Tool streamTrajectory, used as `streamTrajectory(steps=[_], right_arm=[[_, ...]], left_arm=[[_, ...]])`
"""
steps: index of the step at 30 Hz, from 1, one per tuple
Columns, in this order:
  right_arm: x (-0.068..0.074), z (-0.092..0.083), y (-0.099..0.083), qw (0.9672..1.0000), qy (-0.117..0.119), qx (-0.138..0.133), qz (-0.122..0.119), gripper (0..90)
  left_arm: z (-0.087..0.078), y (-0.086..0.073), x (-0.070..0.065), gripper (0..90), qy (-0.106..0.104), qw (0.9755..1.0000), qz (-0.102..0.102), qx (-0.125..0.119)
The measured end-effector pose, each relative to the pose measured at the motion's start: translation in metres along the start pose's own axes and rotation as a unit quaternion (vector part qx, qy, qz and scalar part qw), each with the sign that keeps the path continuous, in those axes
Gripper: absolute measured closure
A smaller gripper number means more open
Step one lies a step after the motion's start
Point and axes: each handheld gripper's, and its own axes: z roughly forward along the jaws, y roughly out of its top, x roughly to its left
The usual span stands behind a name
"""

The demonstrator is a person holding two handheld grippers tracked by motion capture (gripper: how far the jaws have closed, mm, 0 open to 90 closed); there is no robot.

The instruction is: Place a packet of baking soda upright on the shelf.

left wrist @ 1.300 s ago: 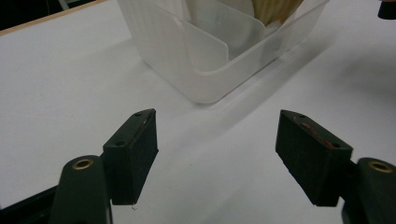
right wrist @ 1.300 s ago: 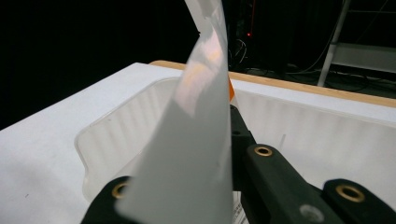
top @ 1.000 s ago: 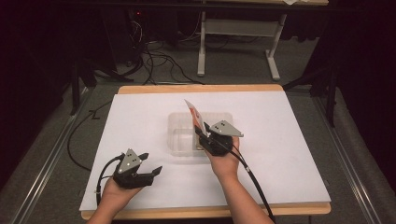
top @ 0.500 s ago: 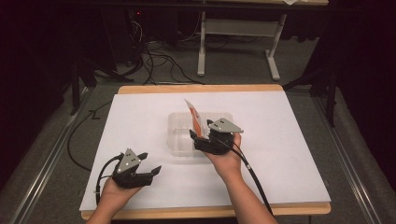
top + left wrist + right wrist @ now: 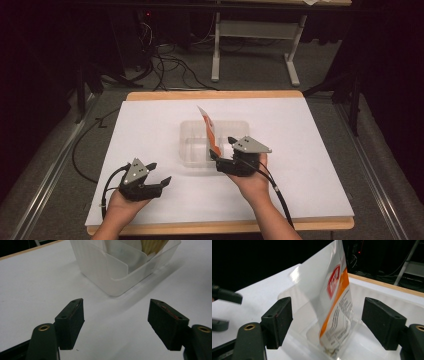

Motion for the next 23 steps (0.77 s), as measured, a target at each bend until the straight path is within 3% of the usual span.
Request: streamTrajectory(steps=[6, 10, 12, 15, 18, 23], right_arm=[[-0.006, -0.032, -0.015, 0.9998, -0.002, 0.008, -0.019, 25.5], [-0.023, -0.058, -0.031, 0.9988, -0.028, 0.028, -0.028, 26.6], [-0.037, -0.071, -0.042, 0.9973, -0.052, 0.038, -0.036, 27.2], [-0.055, -0.087, -0.064, 0.9956, -0.075, 0.053, -0.019, 30.2], [-0.068, -0.087, -0.077, 0.9912, -0.096, 0.091, -0.002, 30.4], [-0.065, -0.080, -0.074, 0.9925, -0.092, 0.080, -0.004, 30.4]], left_arm=[[0.000, -0.001, 0.001, 29.7, 0.001, 1.0000, -0.002, 0.002], [0.001, -0.001, 0.001, 29.7, 0.002, 1.0000, -0.001, 0.003], [0.001, -0.001, 0.000, 29.7, 0.003, 1.0000, -0.002, 0.003], [0.001, -0.001, -0.001, 29.8, 0.003, 1.0000, -0.006, 0.002], [0.002, -0.001, -0.002, 29.8, 0.003, 0.9999, -0.011, 0.003], [0.004, -0.001, -0.004, 29.7, 0.007, 0.9998, -0.019, 0.002]])
